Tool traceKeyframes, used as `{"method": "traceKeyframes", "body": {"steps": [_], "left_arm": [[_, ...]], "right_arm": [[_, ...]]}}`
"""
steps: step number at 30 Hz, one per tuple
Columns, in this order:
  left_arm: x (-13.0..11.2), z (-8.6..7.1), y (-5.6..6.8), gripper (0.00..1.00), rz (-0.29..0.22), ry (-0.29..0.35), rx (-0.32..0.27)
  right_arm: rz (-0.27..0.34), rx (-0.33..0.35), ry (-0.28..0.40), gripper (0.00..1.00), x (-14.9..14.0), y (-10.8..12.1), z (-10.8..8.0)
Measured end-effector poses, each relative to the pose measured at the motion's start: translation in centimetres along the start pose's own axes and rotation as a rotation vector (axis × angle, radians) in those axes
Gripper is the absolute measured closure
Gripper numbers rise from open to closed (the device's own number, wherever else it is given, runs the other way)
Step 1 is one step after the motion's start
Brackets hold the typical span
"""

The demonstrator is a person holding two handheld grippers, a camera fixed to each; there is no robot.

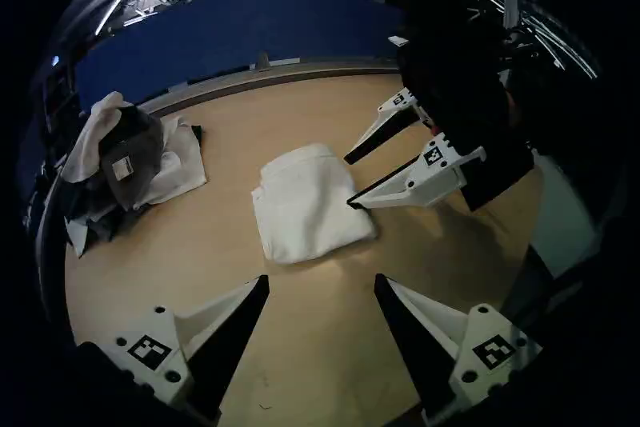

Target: Fold towel

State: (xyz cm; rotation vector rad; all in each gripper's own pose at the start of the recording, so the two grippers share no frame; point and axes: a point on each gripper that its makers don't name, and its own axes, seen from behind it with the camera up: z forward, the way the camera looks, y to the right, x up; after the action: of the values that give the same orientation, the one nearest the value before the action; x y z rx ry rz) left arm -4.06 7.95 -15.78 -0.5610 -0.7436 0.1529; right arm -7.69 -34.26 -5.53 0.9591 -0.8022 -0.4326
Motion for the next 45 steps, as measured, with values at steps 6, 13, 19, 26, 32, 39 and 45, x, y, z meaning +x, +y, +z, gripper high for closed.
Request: {"method": "traceKeyframes", "body": {"steps": [6, 13, 19, 26, 32, 39, 45], "left_arm": [[-0.1, -0.3, -0.5, 0.02, -0.017, 0.005, 0.010], [-0.2, -0.6, -0.7, 0.02, -0.026, 0.007, 0.015], [-0.6, -0.7, -0.7, 0.02, -0.032, 0.004, 0.015], [-0.5, -0.9, -0.5, 0.02, -0.037, 0.010, 0.013], [-0.6, -1.0, -0.5, 0.02, -0.038, 0.011, 0.015], [-0.7, -1.1, -0.7, 0.02, -0.044, 0.012, 0.018], [-0.6, -1.1, -0.8, 0.02, -0.036, 0.013, 0.020]], "right_arm": [[-0.019, 0.003, -0.013, 0.00, 0.9, 0.6, 1.3], [-0.026, 0.006, -0.034, 0.00, 1.0, 1.0, 2.6], [-0.027, 0.009, -0.060, 0.00, 0.6, 1.4, 3.4], [-0.040, 0.008, -0.100, 0.00, -0.3, 1.6, 4.2], [-0.037, 0.014, -0.125, 0.00, -1.2, 1.4, 4.8], [-0.034, 0.016, -0.131, 0.00, -1.5, 1.3, 4.9], [-0.040, 0.010, -0.109, 0.00, -0.8, 1.4, 4.2]]}}
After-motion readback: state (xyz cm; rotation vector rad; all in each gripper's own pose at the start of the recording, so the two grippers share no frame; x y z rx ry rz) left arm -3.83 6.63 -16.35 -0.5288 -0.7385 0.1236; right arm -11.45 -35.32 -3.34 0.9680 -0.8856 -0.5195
